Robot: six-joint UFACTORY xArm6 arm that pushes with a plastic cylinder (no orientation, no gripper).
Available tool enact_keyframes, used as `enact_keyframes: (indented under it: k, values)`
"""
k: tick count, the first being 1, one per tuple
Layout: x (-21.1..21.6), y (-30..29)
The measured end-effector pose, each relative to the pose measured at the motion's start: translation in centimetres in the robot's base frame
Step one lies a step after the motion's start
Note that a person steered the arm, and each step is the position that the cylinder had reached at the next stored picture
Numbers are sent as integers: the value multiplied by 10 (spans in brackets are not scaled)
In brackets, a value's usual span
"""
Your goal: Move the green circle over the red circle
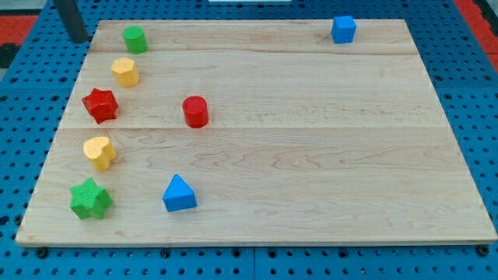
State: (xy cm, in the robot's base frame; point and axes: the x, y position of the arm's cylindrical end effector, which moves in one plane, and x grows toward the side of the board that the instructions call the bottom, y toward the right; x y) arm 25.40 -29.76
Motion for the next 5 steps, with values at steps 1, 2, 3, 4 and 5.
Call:
enact_keyframes:
  k: [1,2,3,4,5]
  values:
    - [8,46]
    - [8,99]
    - [2,80]
    - [-28,58]
    - [-33,111]
